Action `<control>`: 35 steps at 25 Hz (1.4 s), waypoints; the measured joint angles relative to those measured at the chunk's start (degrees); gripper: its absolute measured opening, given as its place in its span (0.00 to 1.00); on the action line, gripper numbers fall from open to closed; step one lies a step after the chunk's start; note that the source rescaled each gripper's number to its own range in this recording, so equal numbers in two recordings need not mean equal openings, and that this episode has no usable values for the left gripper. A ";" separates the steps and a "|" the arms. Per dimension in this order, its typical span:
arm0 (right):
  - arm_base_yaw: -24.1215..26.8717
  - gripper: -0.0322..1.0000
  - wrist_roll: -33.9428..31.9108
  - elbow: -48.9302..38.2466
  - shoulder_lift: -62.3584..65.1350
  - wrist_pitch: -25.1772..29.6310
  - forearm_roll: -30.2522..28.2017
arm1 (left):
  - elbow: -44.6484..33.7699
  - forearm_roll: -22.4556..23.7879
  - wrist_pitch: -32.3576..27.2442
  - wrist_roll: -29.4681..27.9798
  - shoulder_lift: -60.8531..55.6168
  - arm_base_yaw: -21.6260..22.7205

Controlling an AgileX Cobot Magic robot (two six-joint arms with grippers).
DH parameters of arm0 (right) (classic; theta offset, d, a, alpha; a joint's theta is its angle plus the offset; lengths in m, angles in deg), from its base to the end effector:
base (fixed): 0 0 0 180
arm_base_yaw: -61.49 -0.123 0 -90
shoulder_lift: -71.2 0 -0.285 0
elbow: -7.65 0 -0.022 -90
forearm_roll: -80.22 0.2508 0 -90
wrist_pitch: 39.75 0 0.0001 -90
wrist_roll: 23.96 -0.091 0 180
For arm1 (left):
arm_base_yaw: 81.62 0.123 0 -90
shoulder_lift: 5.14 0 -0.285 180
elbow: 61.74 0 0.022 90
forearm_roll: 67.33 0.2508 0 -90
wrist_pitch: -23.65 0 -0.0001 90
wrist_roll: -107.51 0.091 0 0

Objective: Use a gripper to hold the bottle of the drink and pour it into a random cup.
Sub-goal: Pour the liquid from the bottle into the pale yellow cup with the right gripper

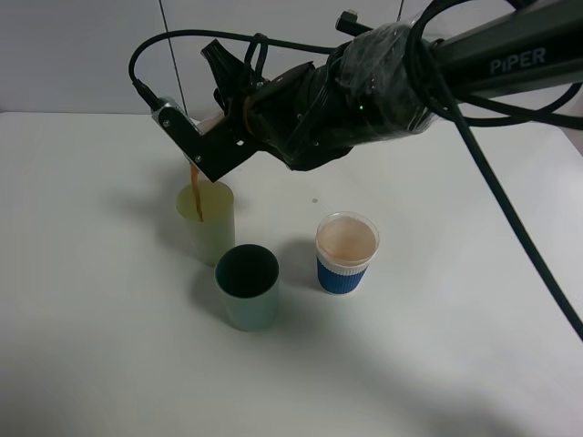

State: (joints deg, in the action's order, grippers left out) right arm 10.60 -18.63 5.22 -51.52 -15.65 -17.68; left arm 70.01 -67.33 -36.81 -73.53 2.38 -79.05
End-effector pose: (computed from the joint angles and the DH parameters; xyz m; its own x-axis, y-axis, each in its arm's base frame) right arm 0.3078 0.3202 0.1928 0.5577 -0.7209 0.4114 -0.2021 -0.5987 -0.7750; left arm -0.0060 -0.0003 0.2793 -0.4406 -0.0379 -0.8969 -0.0528 0.9985 -0.0163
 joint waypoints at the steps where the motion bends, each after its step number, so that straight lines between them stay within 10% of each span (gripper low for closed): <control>1: 0.00 0.05 0.54 0.00 0.00 0.00 0.00 | 0.00 0.00 0.00 0.00 0.00 0.00; 35: 0.00 0.03 8.30 0.00 0.00 -0.48 -1.27 | 0.00 0.00 0.00 0.00 0.00 0.00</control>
State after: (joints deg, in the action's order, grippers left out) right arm 10.60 -10.33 5.22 -51.52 -16.14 -18.95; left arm 70.01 -67.33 -36.81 -73.53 2.38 -79.05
